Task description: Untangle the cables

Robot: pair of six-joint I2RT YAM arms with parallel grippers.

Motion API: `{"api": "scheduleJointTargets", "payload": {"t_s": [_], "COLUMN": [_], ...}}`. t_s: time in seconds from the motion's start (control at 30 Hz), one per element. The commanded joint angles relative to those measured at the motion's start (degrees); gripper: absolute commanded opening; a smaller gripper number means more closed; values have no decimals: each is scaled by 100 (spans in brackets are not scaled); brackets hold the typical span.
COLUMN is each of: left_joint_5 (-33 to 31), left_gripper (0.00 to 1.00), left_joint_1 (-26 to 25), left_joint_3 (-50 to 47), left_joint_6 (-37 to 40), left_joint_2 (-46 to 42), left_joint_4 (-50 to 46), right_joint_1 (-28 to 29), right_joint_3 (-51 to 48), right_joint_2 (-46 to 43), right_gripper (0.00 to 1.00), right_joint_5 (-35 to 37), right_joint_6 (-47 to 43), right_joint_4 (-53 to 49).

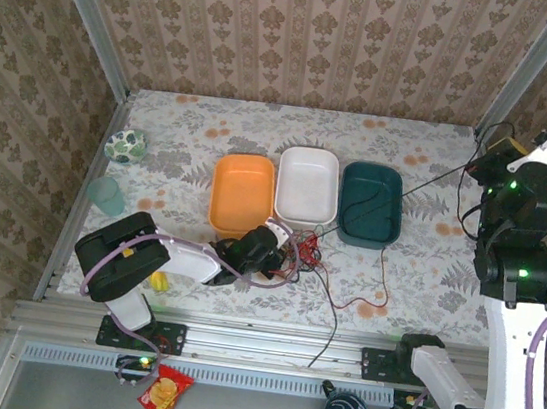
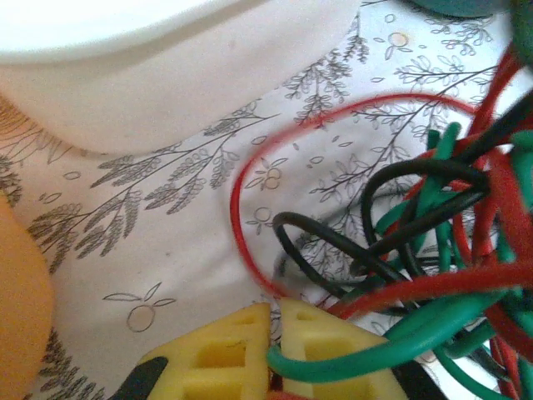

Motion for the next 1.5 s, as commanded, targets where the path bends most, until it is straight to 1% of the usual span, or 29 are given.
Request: {"api": "scheduleJointTargets", "payload": {"t_s": [0.0,0.17,0.27,0.33,0.43,0.47,0.57,0.67,0.9,1.03,1.13,1.3,1.4,1.47], "left_joint_5": [-630,-659,-719,-706,-664,-674,-712,-806,-987,-1070,-1053,-1059,-1128,-1120], "left_gripper": [11,11,11,10,5,0,0,0,0,0,0,0,0,0], "left_joint_1": [132,148,141,148,146,148,154,183,254,256,255,255,256,162], "left_joint_3": [-452,-524,-546,-547,-538,-531,-551,-595,-694,-687,-711,-744,-742,-695], "left_joint_6": [-233,-343,-410,-422,-431,-444,-487,-569,-827,-928,-981,-1063,-1097,-865], "left_joint_2": [136,178,212,229,248,257,249,214,278,418,451,490,482,344], "left_joint_4": [-1267,-1259,-1239,-1206,-1156,-1170,-1167,-1200,-1322,-1425,-1419,-1414,-1482,-1463], "right_joint_1": [-230,-287,-296,-299,-298,-305,-305,-305,-305,-305,-305,-305,-305,-305], "right_joint_3": [681,1318,1529,1661,1932,2014,2471,2838,4051,4317,4360,4648,4825,4805], "right_joint_2": [-90,120,136,174,330,386,627,787,1288,1401,1393,1495,1548,1570], "right_gripper": [0,0,0,0,0,0,0,0,0,0,0,0,0,0], "right_joint_5": [426,332,318,169,-199,-327,-586,-784,-921,-880,-1031,-1250,-1557,-2087], "right_joint_6": [-1,-291,-429,-440,-345,-369,-435,-480,-823,-948,-902,-922,-859,-752], "right_joint_4": [1245,1318,1467,1479,1185,1111,701,504,-100,-45,-12,-261,-463,-756]}}
